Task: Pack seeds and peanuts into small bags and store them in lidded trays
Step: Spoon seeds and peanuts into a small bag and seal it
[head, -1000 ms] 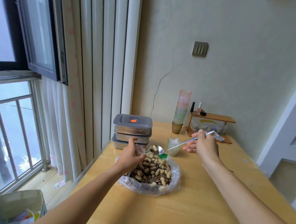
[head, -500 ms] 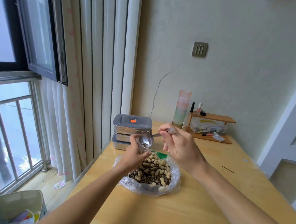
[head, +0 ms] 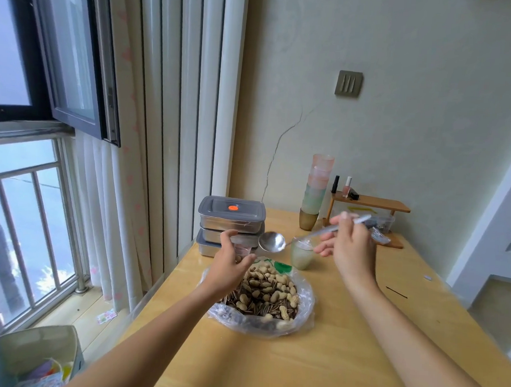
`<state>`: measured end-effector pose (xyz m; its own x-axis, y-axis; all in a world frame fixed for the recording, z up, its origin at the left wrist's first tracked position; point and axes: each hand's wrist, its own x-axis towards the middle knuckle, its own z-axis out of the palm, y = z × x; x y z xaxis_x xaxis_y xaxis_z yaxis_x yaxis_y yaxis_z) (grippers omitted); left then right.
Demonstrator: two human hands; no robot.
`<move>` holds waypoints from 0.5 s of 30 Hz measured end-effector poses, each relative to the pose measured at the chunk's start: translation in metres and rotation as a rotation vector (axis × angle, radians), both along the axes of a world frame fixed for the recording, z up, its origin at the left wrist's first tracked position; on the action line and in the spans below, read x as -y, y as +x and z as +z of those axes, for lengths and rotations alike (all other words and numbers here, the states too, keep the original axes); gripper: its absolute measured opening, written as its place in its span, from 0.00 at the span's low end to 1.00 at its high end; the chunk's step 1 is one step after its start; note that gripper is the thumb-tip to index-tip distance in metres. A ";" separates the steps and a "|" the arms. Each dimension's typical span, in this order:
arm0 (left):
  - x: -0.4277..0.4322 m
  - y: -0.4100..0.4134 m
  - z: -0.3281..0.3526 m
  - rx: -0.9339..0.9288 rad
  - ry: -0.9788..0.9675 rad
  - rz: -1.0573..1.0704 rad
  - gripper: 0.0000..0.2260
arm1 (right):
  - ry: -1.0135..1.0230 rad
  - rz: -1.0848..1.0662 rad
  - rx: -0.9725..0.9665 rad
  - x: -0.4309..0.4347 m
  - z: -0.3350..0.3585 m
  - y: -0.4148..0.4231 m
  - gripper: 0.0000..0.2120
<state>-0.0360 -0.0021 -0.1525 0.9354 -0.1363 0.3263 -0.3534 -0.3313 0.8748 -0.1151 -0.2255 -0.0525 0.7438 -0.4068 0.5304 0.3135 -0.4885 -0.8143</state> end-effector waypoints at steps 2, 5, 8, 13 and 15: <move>-0.002 0.000 0.000 0.008 -0.029 -0.013 0.27 | 0.272 -0.058 -0.189 0.017 -0.020 0.009 0.20; -0.002 -0.005 0.004 0.032 -0.015 -0.030 0.25 | 0.565 -0.069 -0.392 0.030 -0.056 0.016 0.21; 0.002 -0.010 0.007 0.031 0.001 -0.050 0.26 | 0.712 -0.018 -0.502 0.032 -0.081 0.014 0.20; 0.009 -0.012 0.008 0.039 0.023 -0.083 0.28 | 0.500 -0.120 -0.643 0.045 -0.103 0.015 0.23; 0.012 -0.009 0.005 0.039 0.006 -0.089 0.28 | 0.420 -0.114 -0.708 0.045 -0.100 0.013 0.24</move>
<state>-0.0450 -0.0141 -0.1475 0.9059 -0.2205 0.3615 -0.4158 -0.3019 0.8579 -0.1025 -0.2702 -0.1527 0.7867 -0.5599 -0.2600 -0.3745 -0.0979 -0.9221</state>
